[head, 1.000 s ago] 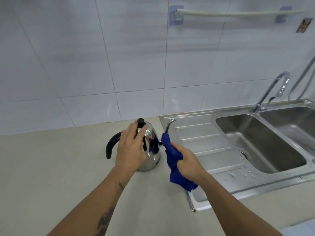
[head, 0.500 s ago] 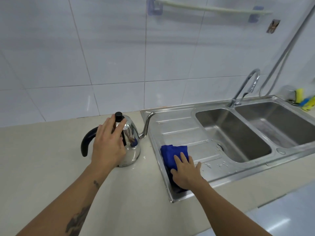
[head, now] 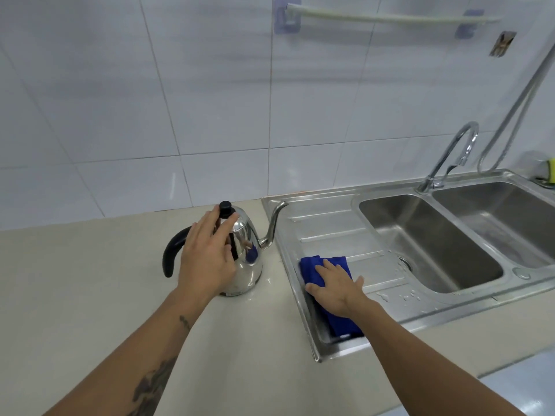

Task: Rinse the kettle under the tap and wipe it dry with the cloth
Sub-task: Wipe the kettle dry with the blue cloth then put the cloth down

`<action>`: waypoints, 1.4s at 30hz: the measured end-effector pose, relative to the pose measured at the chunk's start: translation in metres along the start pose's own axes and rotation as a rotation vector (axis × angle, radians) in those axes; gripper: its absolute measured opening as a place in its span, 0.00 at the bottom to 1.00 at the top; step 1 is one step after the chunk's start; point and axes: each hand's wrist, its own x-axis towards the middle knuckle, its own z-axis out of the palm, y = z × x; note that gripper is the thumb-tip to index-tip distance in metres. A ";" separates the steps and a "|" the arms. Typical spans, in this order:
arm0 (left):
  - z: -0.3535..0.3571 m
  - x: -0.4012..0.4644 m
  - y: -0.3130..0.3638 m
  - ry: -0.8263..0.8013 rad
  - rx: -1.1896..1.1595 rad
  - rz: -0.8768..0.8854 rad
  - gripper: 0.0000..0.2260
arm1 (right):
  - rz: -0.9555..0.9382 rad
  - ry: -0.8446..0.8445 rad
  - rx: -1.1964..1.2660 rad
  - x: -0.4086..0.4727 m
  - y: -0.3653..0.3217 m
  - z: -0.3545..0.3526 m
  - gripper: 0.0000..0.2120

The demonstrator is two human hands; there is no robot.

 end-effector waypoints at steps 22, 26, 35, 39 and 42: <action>-0.029 -0.015 -0.058 0.179 -0.711 -0.654 0.13 | 0.032 0.021 1.026 0.055 -0.110 -0.031 0.12; -0.023 -0.007 -0.072 0.180 -0.705 -0.629 0.14 | 0.013 0.092 1.076 0.065 -0.110 -0.023 0.07; -0.010 0.056 -0.100 0.220 -0.719 -0.618 0.14 | -0.023 0.209 1.129 0.121 -0.134 -0.034 0.07; -0.003 0.095 -0.117 0.210 -0.679 -0.602 0.14 | -0.003 0.237 1.148 0.156 -0.150 -0.038 0.07; 0.005 0.116 -0.128 0.190 -0.640 -0.604 0.13 | 0.017 0.252 1.152 0.179 -0.156 -0.036 0.07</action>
